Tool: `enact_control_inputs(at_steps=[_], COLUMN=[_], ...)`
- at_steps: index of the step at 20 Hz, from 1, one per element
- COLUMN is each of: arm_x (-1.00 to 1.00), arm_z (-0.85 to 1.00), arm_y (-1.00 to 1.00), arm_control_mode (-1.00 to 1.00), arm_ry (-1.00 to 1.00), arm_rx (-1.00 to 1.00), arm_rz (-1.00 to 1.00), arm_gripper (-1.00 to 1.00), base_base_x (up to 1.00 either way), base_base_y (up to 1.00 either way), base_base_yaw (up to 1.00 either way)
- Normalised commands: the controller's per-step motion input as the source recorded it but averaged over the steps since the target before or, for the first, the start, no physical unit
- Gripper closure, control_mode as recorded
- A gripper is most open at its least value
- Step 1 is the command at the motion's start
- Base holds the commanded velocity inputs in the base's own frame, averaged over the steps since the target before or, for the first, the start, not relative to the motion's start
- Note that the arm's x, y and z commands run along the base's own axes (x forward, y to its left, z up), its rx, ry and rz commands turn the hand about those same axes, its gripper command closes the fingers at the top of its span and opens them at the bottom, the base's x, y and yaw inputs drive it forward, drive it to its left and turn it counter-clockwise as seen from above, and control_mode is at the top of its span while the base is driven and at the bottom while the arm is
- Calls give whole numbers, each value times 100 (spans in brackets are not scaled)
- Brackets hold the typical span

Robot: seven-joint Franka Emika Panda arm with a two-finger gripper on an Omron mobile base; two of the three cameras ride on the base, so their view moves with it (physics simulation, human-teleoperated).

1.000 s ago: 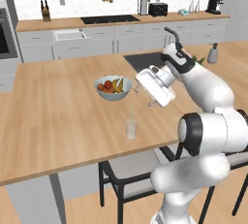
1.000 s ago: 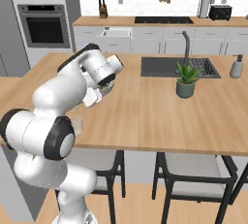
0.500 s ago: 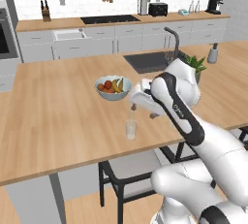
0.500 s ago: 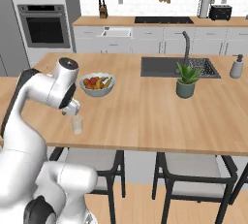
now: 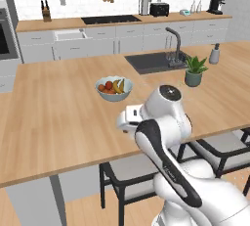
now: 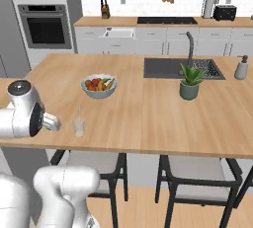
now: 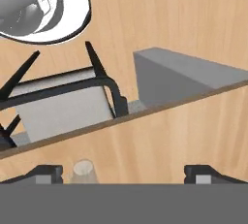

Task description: Take a straw from the drawer in front and place it inside the glass cup on the dining counter.

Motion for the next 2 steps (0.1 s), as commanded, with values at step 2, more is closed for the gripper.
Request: enact_control_inputs(at_steps=[2], arm_x=[-13], arm_z=[0], arm_y=[17], arm_control_mode=[-100], arm_ry=[3], arm_rx=[-12], arm_rz=[0], arm_gripper=[-100], base_base_x=[0], base_base_y=[0], base_base_yaw=[0])
